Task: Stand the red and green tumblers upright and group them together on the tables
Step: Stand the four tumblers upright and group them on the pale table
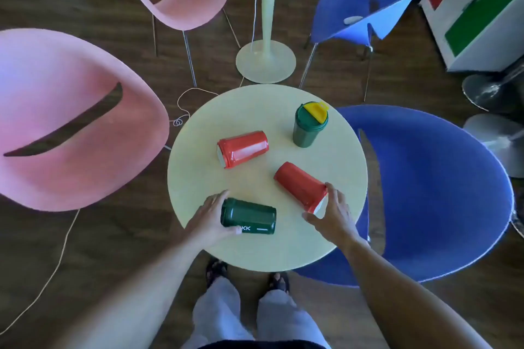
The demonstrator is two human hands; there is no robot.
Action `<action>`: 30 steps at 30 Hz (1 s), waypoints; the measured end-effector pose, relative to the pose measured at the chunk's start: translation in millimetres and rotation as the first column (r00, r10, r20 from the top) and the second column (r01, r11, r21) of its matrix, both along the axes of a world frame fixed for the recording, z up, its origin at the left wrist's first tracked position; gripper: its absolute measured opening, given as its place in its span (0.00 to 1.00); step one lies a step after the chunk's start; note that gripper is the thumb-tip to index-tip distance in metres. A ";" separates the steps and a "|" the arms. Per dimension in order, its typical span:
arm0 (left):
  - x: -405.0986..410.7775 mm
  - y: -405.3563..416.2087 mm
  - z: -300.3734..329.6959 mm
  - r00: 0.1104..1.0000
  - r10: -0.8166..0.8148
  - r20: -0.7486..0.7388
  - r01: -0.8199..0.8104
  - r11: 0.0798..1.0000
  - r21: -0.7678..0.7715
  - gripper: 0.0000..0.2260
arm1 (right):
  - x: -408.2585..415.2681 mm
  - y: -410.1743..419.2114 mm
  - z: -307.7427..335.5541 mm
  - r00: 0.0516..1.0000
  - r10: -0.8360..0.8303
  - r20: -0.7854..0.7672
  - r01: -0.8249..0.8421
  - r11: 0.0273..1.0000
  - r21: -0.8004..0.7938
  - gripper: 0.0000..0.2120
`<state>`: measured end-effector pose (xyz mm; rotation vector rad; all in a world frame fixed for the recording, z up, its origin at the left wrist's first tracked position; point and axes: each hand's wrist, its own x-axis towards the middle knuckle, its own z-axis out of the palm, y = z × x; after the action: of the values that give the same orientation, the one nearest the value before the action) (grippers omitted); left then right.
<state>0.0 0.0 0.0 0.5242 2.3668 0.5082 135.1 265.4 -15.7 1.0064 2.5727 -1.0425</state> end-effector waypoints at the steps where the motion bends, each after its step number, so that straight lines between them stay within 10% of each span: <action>1: -1.7 1.8 -0.6 1.000 -0.001 0.007 0.001 1.000 0.004 0.45 | -2.6 0.7 -1.9 1.000 -0.018 -0.005 0.018 1.000 -0.019 0.45; 18: -2.9 -2.0 -23.4 0.995 0.063 0.082 -0.068 0.996 0.059 0.45 | -21.2 -1.9 -3.1 0.989 -0.088 -0.119 0.088 0.996 -0.007 0.42; 30: 0.7 -3.3 -25.2 0.992 0.055 0.115 -0.067 0.993 0.101 0.40 | -38.0 -7.6 31.6 0.951 0.274 -0.144 -0.245 0.951 0.190 0.46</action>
<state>0.7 -3.3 -25.2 0.4585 2.2638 0.6753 97.2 257.7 16.0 0.6076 2.8741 -0.8849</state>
